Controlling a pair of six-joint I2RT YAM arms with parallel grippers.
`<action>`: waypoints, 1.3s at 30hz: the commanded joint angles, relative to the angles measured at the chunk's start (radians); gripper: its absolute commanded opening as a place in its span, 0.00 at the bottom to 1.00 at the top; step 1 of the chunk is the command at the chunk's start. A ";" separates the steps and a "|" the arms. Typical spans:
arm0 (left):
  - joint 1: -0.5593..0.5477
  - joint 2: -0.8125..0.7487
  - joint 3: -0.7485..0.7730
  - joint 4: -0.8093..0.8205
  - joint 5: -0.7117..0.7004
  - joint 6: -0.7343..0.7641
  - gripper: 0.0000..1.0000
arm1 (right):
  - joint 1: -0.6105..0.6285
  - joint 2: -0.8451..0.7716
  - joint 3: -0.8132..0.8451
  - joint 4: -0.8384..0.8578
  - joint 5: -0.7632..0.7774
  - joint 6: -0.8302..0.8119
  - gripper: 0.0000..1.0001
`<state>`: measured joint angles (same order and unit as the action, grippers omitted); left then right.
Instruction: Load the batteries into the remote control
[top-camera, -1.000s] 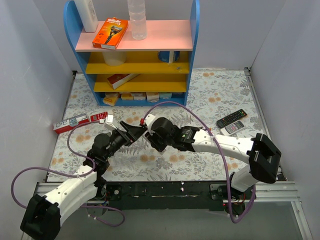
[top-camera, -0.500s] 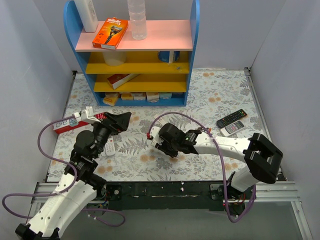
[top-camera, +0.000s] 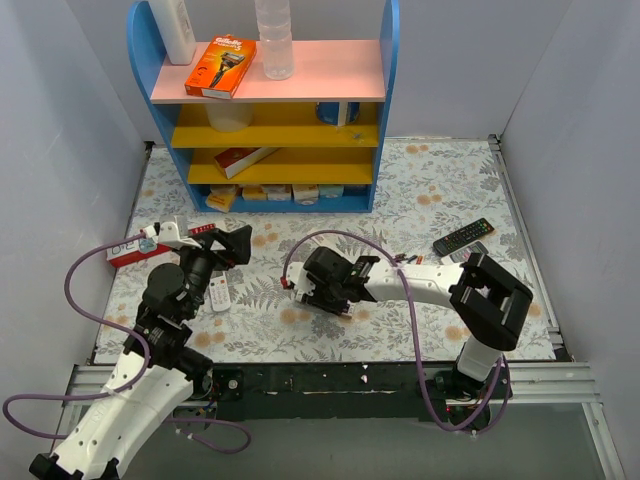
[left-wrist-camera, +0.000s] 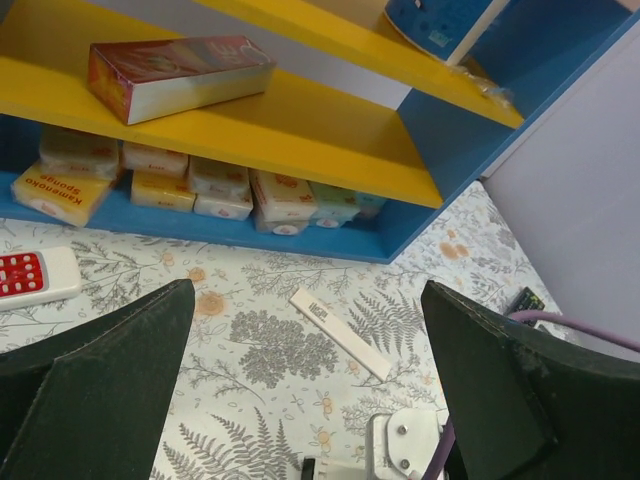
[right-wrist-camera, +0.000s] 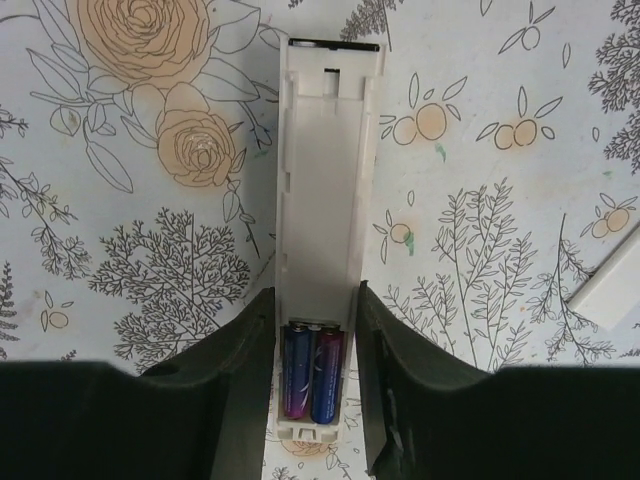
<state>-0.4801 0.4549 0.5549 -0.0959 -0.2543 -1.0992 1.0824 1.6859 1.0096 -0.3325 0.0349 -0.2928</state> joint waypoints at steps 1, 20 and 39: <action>0.005 -0.007 -0.023 -0.013 -0.017 0.042 0.98 | -0.009 0.035 0.069 -0.065 -0.056 -0.020 0.47; 0.054 0.039 -0.035 -0.011 0.026 0.061 0.98 | -0.277 0.211 0.550 -0.318 0.000 0.169 0.62; 0.087 0.090 -0.046 0.007 0.079 0.059 0.98 | -0.317 0.521 0.819 -0.413 0.005 0.187 0.61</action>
<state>-0.4011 0.5510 0.5167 -0.0971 -0.1867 -1.0473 0.7727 2.1807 1.7706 -0.7258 0.0368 -0.1104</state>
